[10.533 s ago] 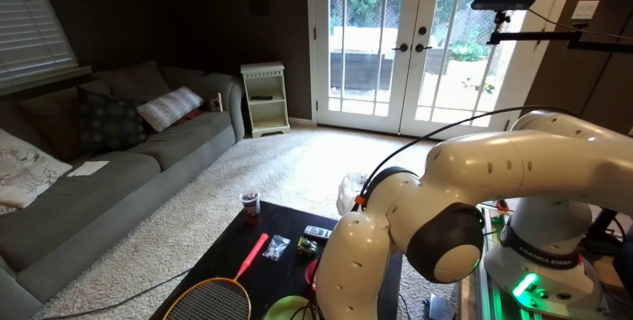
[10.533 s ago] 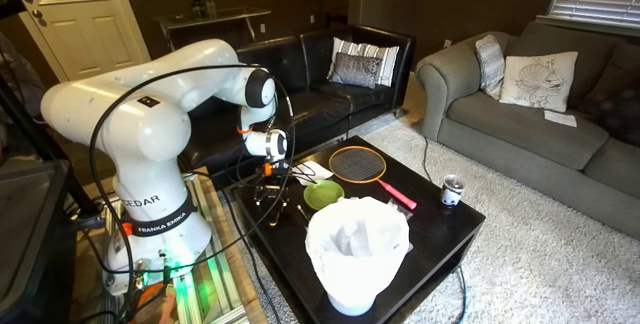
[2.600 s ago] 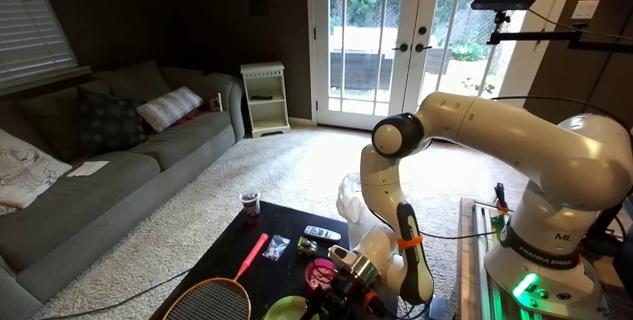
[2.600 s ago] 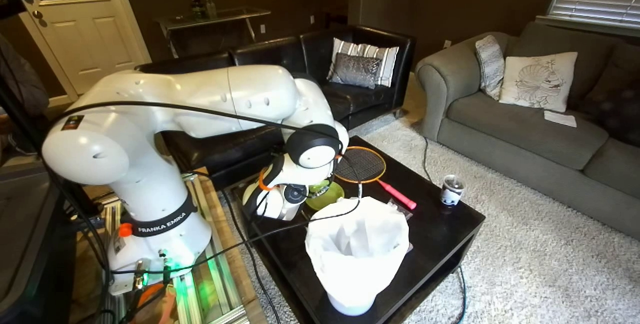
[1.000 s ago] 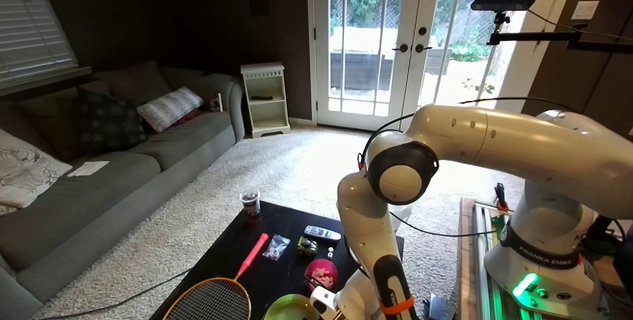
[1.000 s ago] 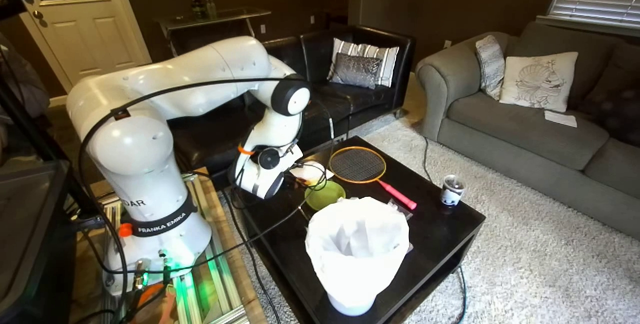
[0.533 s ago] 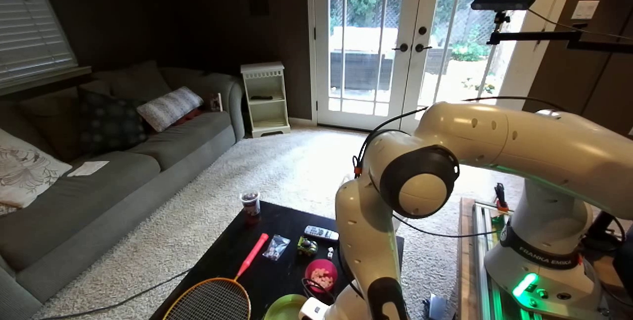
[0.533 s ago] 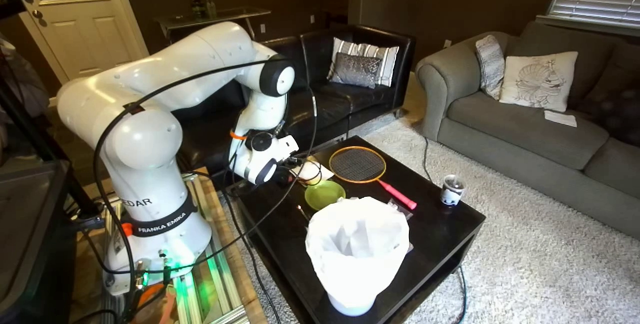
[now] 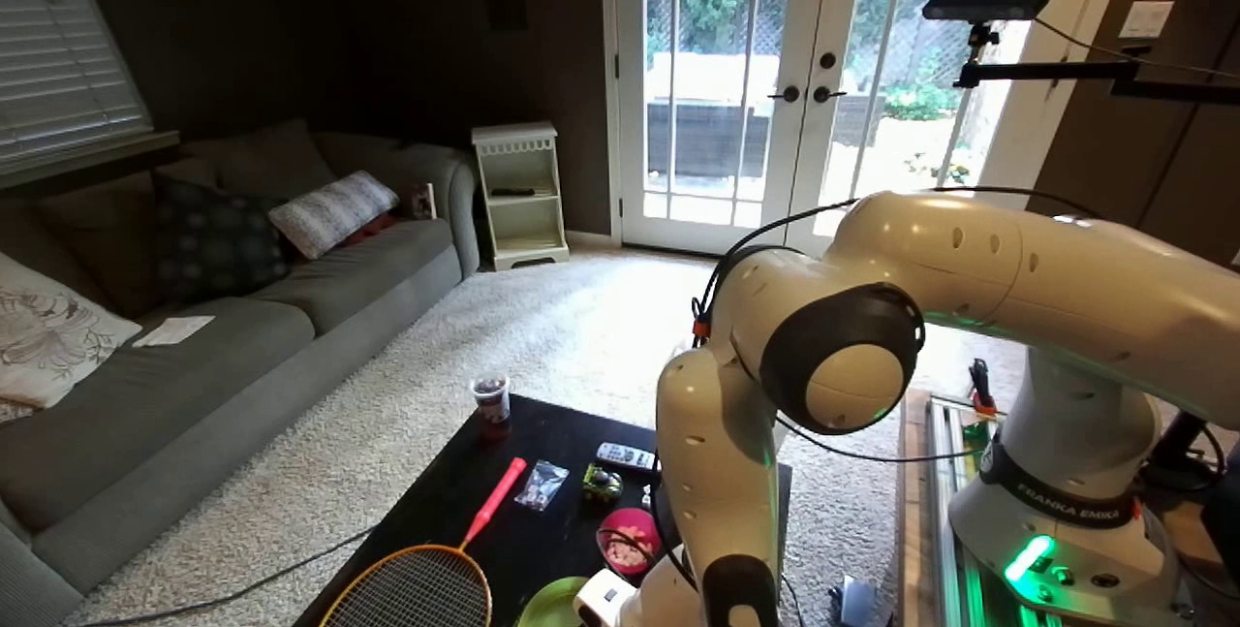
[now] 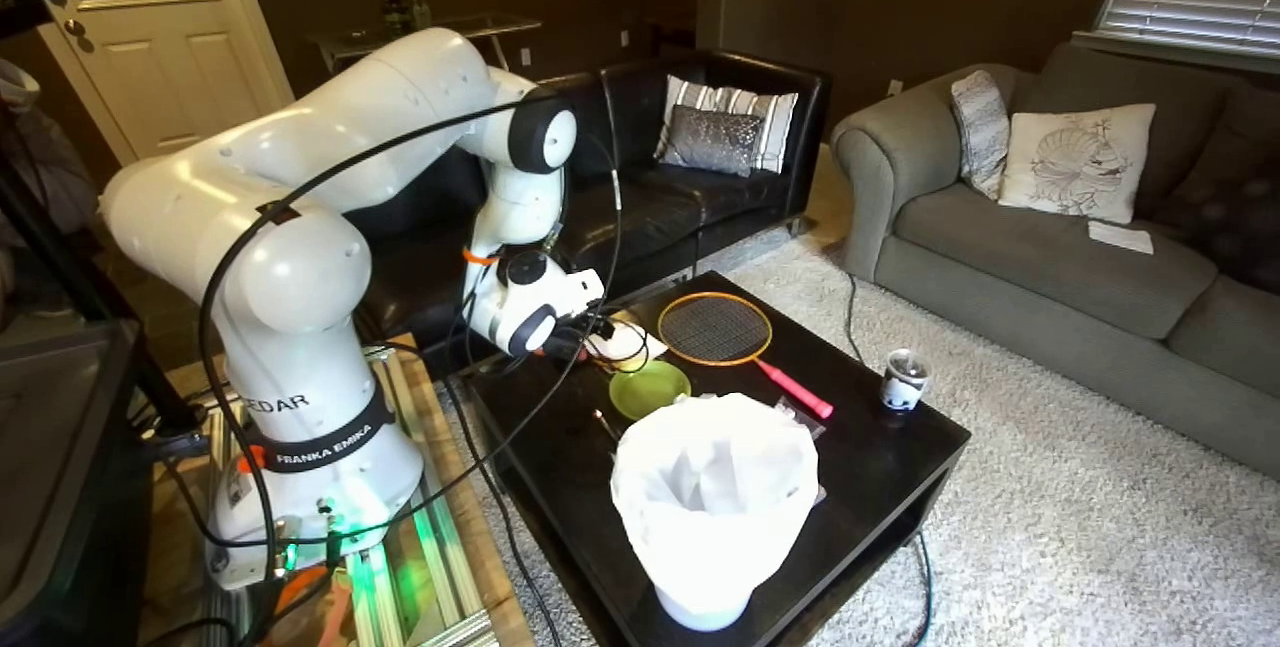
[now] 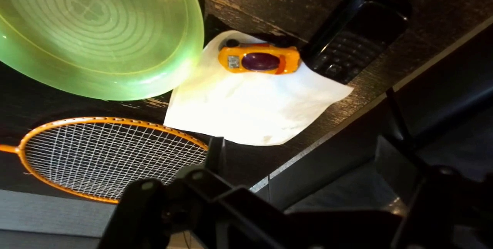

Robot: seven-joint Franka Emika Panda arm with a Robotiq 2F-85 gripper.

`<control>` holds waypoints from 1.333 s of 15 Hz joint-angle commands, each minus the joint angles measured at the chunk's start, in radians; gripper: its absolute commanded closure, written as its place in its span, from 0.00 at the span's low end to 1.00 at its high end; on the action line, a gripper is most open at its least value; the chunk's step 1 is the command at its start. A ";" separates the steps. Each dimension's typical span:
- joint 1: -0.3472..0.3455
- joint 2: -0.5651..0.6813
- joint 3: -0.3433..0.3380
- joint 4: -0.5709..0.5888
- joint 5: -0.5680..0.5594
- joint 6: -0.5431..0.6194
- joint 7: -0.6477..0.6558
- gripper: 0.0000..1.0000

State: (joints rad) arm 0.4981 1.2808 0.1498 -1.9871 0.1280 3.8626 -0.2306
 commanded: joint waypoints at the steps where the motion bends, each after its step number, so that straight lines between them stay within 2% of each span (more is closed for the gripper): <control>1: 0.033 -0.063 -0.022 -0.030 0.050 -0.086 0.041 0.00; 10: 0.058 -0.104 -0.062 -0.014 0.038 -0.228 0.084 0.00; 12: 0.041 -0.077 -0.059 0.001 0.006 -0.196 0.083 0.00; 20: 0.045 -0.084 -0.063 0.001 0.008 -0.206 0.091 0.00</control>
State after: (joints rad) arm 0.5345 1.1981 0.1003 -1.9853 0.1563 3.6575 -0.1661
